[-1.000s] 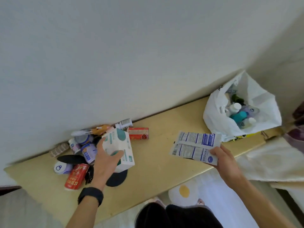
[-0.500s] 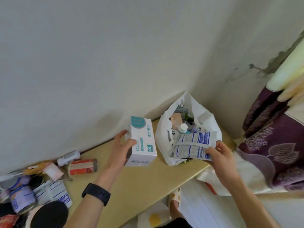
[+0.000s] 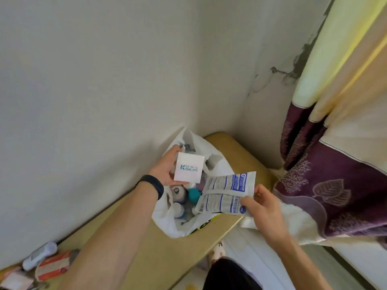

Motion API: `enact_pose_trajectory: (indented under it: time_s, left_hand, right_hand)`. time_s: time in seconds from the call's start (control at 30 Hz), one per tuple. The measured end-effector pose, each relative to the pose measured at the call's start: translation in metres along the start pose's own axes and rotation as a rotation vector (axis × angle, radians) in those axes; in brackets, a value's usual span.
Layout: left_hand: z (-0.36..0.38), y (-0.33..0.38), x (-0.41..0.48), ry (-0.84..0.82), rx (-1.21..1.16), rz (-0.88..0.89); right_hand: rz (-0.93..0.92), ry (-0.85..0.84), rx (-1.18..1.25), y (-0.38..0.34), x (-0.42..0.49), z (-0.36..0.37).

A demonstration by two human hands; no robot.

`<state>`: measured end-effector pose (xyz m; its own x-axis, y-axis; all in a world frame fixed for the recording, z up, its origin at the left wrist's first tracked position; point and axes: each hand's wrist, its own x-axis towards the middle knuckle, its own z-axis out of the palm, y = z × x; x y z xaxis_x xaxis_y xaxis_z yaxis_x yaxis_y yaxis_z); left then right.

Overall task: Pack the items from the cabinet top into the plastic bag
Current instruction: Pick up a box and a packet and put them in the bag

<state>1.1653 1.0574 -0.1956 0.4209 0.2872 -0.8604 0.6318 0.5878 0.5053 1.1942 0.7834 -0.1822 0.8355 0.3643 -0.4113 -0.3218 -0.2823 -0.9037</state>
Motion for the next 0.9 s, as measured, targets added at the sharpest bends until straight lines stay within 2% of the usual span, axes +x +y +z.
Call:
enact_pose_trajectory:
  time_s: [0.2,0.37,0.47,0.53,0.63,0.73,0.9]
  left_hand:
    - [0.005,0.007,0.049,-0.011,-0.324,-0.112]
    - [0.006,0.013,0.060,0.048,-0.362,-0.106]
    - [0.003,0.021,0.059,0.149,-0.147,-0.072]
    - [0.003,0.023,0.056,0.225,-0.086,-0.107]
    - [0.001,0.015,0.055,0.274,0.017,-0.124]
    - [-0.004,-0.001,0.051,0.286,0.072,-0.061]
    - [-0.031,-0.034,0.051,0.464,0.897,0.261]
  right_hand:
    - [0.052,-0.029,0.047,0.004,0.012,-0.016]
    - [0.035,-0.023,0.037,0.000,0.024,-0.020]
    - [0.007,-0.024,0.046,-0.005,0.030,-0.020]
    - [-0.007,-0.036,0.043,-0.007,0.033,-0.018]
    - [-0.017,-0.052,0.033,-0.007,0.037,-0.014]
    - [-0.036,-0.076,0.008,-0.010,0.039,-0.005]
    - [-0.041,-0.149,0.002,-0.012,0.041,0.012]
